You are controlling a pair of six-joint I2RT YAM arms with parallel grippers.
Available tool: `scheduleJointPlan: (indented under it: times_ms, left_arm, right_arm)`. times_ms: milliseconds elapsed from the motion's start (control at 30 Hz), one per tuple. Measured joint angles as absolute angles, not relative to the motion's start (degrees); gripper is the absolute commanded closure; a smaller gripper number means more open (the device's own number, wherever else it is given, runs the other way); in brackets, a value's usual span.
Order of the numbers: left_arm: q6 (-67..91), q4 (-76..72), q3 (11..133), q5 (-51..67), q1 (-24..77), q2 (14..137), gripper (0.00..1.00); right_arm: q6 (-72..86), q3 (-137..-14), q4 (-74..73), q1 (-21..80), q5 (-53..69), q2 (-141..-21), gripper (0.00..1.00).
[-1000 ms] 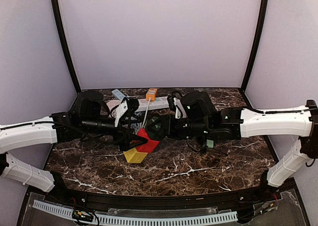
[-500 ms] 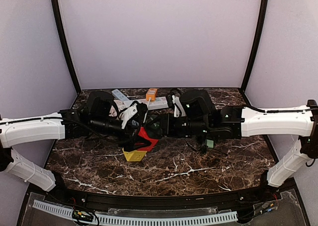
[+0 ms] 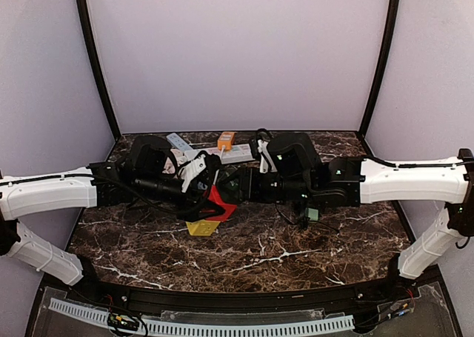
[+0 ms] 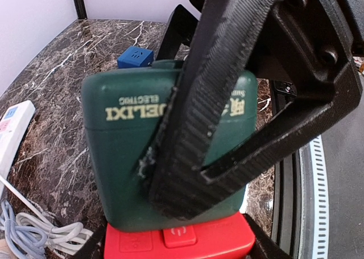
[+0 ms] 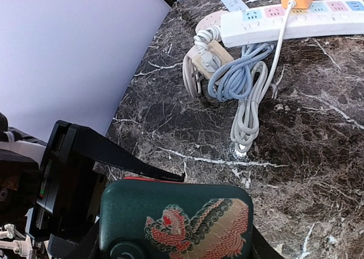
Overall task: Pull the plug off the socket
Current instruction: Remove the plug from the socket.
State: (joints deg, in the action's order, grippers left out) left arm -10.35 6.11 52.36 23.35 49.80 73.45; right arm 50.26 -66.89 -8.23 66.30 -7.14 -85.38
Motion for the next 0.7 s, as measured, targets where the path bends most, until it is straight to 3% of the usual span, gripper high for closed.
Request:
scheduleJointPlan:
  times_ms: [167, 700]
  left_arm:
    - [-10.3, 6.1, 52.4, 23.4, 49.8, 73.5, 0.97]
    - [-10.7, 6.2, 52.4, 23.7, 51.2, 73.5, 0.99]
  right_arm:
    - [50.4, -67.2, -8.9, 66.3, -7.5, -85.4, 1.00]
    - [55.4, -63.5, -6.5, 65.9, -5.9, -83.1, 1.00]
